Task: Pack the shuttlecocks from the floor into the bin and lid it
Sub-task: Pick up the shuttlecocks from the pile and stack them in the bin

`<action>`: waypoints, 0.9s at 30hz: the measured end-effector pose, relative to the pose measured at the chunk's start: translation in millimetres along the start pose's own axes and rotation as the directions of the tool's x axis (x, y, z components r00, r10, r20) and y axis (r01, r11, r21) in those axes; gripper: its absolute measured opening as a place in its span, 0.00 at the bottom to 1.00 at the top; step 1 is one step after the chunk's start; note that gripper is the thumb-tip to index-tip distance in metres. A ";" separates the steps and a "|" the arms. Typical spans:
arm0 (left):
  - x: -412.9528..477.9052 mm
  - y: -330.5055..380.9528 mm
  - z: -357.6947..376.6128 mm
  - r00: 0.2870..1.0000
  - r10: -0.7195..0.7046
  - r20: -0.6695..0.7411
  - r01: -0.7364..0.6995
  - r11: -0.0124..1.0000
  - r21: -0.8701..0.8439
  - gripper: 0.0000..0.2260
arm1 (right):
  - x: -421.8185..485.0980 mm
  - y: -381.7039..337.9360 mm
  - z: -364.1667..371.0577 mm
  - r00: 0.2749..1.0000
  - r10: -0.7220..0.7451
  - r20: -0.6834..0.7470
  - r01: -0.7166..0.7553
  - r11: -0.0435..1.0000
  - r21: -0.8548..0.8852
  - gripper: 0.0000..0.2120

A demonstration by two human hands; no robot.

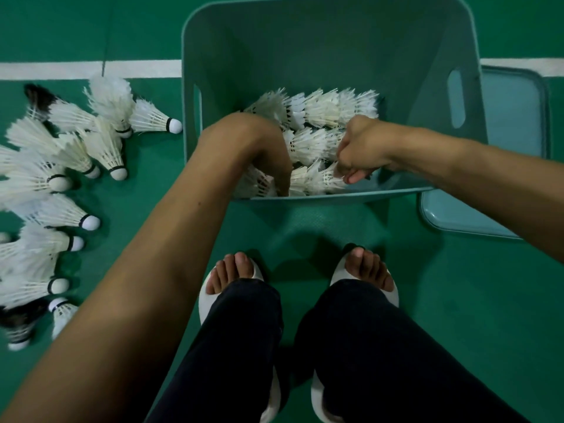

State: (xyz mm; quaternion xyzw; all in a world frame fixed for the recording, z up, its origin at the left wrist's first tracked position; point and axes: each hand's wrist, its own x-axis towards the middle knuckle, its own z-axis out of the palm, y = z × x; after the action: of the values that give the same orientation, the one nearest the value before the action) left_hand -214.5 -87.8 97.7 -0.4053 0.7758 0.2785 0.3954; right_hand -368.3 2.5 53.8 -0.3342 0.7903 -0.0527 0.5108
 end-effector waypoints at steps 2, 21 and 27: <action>0.2 0.2 -3.0 0.999 -0.005 -0.039 0.004 1.000 -0.024 0.23 | -0.9 0.2 -1.0 0.998 0.033 0.054 -0.038 0.995 0.095 0.25; 0.2 18.8 -1.3 0.869 -0.128 -0.477 -0.386 0.428 -0.817 0.07 | -40.8 -0.6 -44.9 0.995 -0.081 -0.062 0.083 0.996 0.036 0.06; -9.4 29.8 -4.3 0.932 0.021 -0.361 -0.358 0.189 -0.914 0.10 | -57.5 -0.2 -62.8 0.900 -0.106 -0.424 0.243 0.928 0.284 0.15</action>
State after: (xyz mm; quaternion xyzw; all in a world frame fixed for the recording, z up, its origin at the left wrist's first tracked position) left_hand -238.1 -71.8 111.2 -0.4955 0.5189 0.6904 -0.0925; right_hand -406.4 19.6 128.0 -0.2964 0.8243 -0.2977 0.3796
